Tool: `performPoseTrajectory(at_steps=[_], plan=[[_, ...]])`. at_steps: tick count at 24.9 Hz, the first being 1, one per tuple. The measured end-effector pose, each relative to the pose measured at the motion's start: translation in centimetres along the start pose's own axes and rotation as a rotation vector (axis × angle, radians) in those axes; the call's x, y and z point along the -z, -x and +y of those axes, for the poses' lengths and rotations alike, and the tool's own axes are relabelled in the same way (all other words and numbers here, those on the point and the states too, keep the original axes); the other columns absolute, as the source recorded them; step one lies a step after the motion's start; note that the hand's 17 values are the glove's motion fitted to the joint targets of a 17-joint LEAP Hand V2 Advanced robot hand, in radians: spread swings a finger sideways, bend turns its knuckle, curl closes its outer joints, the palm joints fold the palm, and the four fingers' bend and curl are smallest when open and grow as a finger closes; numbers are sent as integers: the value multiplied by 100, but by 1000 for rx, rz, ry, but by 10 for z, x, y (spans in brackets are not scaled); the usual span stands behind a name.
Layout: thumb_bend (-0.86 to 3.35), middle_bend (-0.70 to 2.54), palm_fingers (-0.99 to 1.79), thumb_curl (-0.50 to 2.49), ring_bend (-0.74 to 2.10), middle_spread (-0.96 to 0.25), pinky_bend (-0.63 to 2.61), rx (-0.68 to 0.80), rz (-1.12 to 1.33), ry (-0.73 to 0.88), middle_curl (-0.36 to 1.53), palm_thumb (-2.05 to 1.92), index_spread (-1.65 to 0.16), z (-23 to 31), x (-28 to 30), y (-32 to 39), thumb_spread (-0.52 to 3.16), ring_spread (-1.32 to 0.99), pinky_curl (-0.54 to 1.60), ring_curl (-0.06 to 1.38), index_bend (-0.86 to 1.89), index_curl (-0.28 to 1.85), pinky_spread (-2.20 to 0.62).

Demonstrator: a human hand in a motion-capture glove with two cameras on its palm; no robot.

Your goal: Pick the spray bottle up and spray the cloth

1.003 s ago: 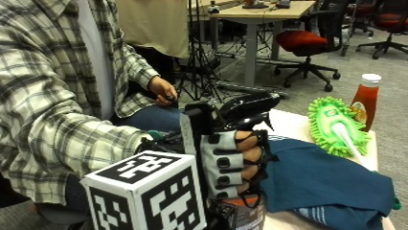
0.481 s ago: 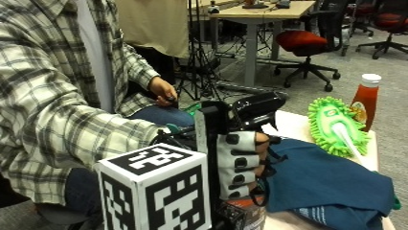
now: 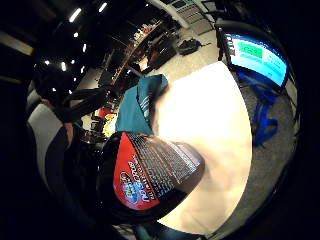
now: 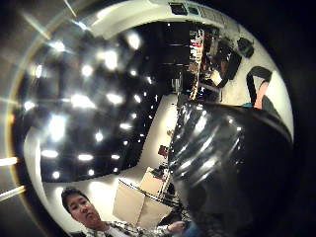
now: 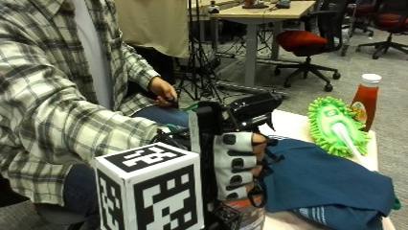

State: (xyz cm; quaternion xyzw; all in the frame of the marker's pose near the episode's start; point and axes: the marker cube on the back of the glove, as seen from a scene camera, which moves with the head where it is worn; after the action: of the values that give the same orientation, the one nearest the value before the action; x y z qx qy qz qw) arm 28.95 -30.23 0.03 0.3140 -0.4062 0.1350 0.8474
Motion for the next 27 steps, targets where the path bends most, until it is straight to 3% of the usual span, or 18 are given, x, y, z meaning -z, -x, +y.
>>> performPoseTrajectory(at_steps=[8,27], plan=[[-2,59,138,72,61,-13,31,14,74,74,53,107,-27,5,-8,9,10,-21,39,48,38,55,-15],[-3,63,136,75,63,-13,33,130,524,371,54,106,-27,31,-52,61,3,-21,41,48,40,58,-16]])
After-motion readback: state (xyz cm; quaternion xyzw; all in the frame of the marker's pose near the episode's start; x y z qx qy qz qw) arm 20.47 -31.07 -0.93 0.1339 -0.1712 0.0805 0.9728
